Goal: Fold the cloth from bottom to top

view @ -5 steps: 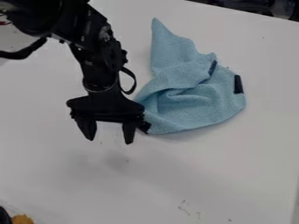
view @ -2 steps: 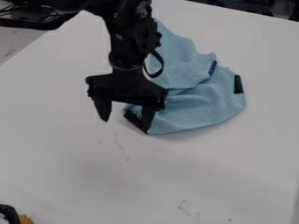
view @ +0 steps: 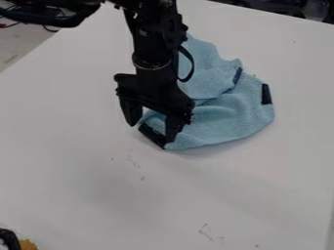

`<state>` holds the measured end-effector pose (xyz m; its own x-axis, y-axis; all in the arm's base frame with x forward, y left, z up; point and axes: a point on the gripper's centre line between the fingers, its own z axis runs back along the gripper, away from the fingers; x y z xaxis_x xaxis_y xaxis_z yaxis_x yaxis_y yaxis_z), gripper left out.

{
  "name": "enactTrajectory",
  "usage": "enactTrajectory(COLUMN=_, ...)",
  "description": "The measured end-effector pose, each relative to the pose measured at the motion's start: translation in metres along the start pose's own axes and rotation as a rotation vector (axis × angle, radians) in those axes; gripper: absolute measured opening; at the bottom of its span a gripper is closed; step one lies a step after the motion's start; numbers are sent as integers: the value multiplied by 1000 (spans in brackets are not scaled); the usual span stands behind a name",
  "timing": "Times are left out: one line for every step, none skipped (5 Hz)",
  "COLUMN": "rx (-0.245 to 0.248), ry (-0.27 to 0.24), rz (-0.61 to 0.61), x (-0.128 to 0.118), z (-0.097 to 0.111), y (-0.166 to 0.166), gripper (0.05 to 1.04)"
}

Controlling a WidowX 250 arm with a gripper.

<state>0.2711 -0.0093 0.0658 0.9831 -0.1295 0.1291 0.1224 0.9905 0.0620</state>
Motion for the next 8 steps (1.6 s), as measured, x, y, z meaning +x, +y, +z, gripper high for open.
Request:
enactTrajectory(rx=-113, ry=-36, rz=-224, x=0, z=0, y=14, gripper=1000)
enactTrajectory(rx=-114, ry=-108, rz=-486, x=-3, z=6, y=11, gripper=1000)
enactTrajectory(rx=-183, ry=-102, rz=-718, x=1, z=-1, y=12, gripper=1000)
enactTrajectory(rx=-139, ry=-12, rz=-974, x=9, z=-5, y=7, gripper=1000)
enactTrajectory(rx=-26, ry=-27, rz=-1220, x=17, z=-10, y=-3, gripper=1000)
enactTrajectory(rx=11, ry=-131, rz=-1328, x=20, z=-14, y=-9, gripper=1000)
enactTrajectory(rx=10, ry=-202, rz=-1338, x=26, z=-20, y=-5, gripper=1000)
enactTrajectory(rx=-21, ry=-203, rz=-1340, x=26, z=-36, y=-6, gripper=1000)
